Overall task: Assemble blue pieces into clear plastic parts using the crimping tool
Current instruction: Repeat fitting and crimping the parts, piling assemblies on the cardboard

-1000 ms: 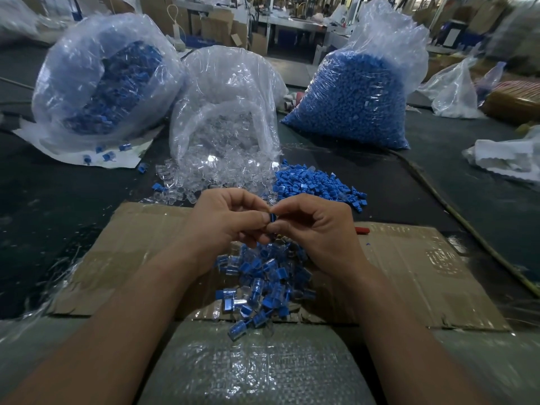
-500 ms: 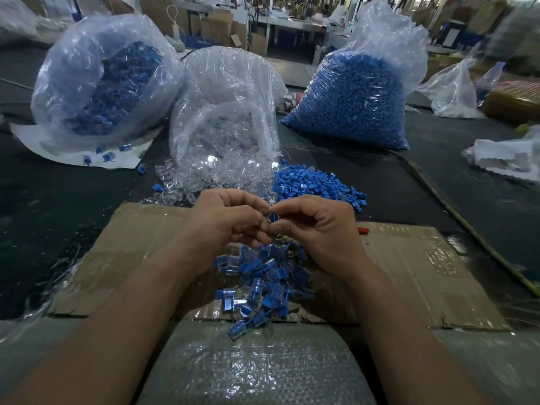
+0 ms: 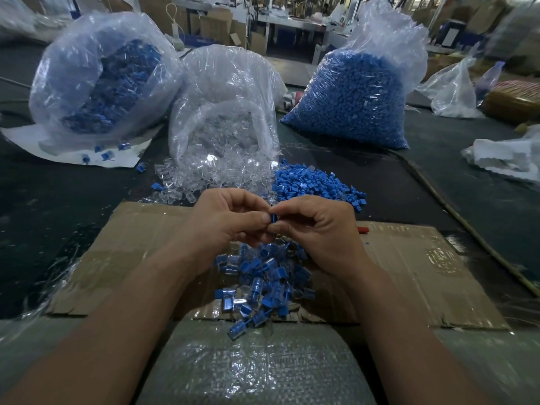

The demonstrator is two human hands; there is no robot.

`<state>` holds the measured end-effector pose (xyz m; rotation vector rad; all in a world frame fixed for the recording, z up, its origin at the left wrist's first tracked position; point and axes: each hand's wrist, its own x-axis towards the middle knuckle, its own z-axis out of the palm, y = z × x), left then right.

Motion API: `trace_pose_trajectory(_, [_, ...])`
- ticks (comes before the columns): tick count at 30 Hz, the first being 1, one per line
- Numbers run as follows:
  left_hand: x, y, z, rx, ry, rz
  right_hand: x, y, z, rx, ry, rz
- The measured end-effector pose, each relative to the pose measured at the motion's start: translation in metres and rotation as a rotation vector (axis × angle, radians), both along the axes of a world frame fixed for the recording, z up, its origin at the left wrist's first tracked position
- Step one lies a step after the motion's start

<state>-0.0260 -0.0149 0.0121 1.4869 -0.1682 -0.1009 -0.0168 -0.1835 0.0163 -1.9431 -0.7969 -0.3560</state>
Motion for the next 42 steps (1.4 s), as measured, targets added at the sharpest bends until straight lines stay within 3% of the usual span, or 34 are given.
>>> trace_pose_trajectory(6, [0.001,0.000,0.000,0.000,-0.015,0.039,0.001,-0.004,0.002,-0.013,0.077,-0.058])
trace_pose_trajectory(11, [0.005,0.008,-0.001,-0.034,-0.031,0.158,0.013,-0.030,0.009,-0.108,0.215,-0.331])
trace_pose_trajectory(15, [0.006,0.011,-0.002,-0.050,-0.046,0.216,0.019,-0.048,0.010,-0.331,0.416,-0.405])
trace_pose_trajectory(20, [0.006,0.011,-0.001,-0.082,-0.041,0.231,0.015,-0.053,0.012,-0.602,0.667,-0.279])
trace_pose_trajectory(24, [0.006,0.009,0.000,-0.081,-0.038,0.227,0.016,-0.049,0.010,-0.784,0.603,-0.270])
trace_pose_trajectory(42, [0.008,0.006,-0.001,-0.062,-0.044,0.221,0.019,-0.035,0.001,-0.798,0.362,-0.482])
